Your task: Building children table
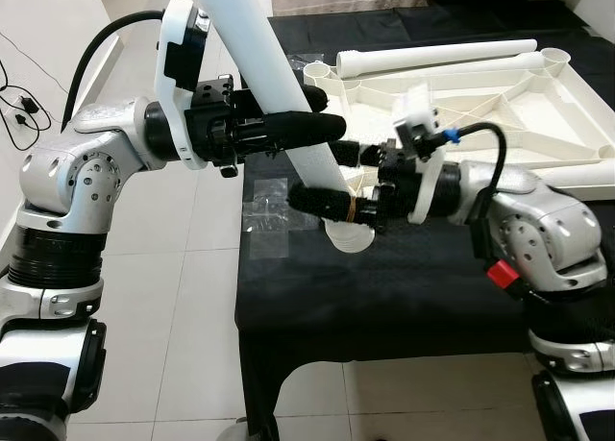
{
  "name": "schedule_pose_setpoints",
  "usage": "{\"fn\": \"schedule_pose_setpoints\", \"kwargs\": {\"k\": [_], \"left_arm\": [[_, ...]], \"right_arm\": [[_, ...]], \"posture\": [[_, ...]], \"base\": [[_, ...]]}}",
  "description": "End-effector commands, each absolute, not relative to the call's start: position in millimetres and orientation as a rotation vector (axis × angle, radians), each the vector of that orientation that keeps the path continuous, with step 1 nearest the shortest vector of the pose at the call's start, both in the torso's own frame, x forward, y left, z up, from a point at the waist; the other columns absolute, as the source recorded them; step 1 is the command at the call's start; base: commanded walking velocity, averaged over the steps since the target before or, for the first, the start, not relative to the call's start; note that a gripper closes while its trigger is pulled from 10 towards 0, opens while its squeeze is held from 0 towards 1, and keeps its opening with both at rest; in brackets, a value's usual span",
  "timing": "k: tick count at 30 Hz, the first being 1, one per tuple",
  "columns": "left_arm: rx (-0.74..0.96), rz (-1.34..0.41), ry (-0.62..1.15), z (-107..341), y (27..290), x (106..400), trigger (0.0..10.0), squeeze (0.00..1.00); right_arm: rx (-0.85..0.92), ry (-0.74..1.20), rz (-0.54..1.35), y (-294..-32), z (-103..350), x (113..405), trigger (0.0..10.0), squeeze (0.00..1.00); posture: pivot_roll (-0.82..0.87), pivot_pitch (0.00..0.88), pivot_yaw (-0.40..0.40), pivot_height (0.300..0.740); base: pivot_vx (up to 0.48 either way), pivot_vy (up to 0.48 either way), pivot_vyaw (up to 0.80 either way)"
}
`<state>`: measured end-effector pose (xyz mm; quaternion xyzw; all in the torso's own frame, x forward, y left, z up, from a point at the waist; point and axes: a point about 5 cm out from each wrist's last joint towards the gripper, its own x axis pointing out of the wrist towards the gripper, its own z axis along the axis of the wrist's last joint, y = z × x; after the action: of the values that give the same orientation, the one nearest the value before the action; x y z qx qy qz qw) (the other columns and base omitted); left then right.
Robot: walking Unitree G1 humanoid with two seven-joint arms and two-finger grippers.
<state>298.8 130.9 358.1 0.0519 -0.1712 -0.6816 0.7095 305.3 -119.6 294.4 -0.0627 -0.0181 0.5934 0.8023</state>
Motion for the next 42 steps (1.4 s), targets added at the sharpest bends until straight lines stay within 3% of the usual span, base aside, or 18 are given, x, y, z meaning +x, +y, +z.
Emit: {"fn": "schedule_pose_setpoints", "kwargs": {"k": [1, 16, 17, 23, 37, 38, 39, 42], "left_arm": [[0.152, -1.531, -0.396, 360, 131, 294, 10.0, 0.00], [0.157, -1.514, -0.420, 360, 126, 295, 10.0, 0.00], [0.111, -1.532, -0.409, 359, 125, 295, 10.0, 1.00], [0.014, -1.569, -0.412, 358, 121, 294, 10.0, 1.00], [0.024, -1.551, -0.394, 364, 121, 298, 10.0, 1.00], [0.019, -1.556, -0.389, 365, 122, 297, 10.0, 0.78], [0.013, -1.567, -0.380, 365, 123, 296, 10.0, 0.00], [0.003, -1.576, -0.374, 365, 124, 295, 10.0, 0.00]], "right_arm": [[-0.158, -0.018, 1.292, -116, 291, 302, 0.0, 0.00], [-0.153, -0.011, 1.258, -108, 288, 304, 0.0, 0.00], [-0.150, -0.013, 1.251, -106, 288, 305, 0.0, 0.00], [-0.161, -0.017, 1.244, -101, 287, 306, 0.0, 0.00], [-0.299, -0.011, 1.297, -97, 276, 299, 0.0, 0.00], [-0.312, -0.015, 1.297, -97, 276, 299, 0.0, 0.00], [-0.322, -0.025, 1.300, -98, 276, 298, 0.0, 0.00], [-0.320, -0.033, 1.304, -99, 276, 298, 0.0, 0.00]], "posture": [[-0.05, 0.195, 0.036, 0.740], [-0.04, 0.187, 0.037, 0.740], [-0.04, 0.187, 0.039, 0.740], [-0.05, 0.185, 0.040, 0.740], [-0.04, 0.181, 0.045, 0.740], [-0.04, 0.178, 0.046, 0.740], [-0.04, 0.176, 0.047, 0.740], [-0.03, 0.172, 0.046, 0.740]], "base": [[0.000, 0.000, 0.00], [0.000, 0.000, 0.00], [0.000, 0.000, 0.00], [0.000, 0.000, 0.00], [0.000, 0.000, 0.00], [0.000, 0.000, 0.00], [0.000, 0.000, 0.00], [0.000, 0.000, 0.00]]}}
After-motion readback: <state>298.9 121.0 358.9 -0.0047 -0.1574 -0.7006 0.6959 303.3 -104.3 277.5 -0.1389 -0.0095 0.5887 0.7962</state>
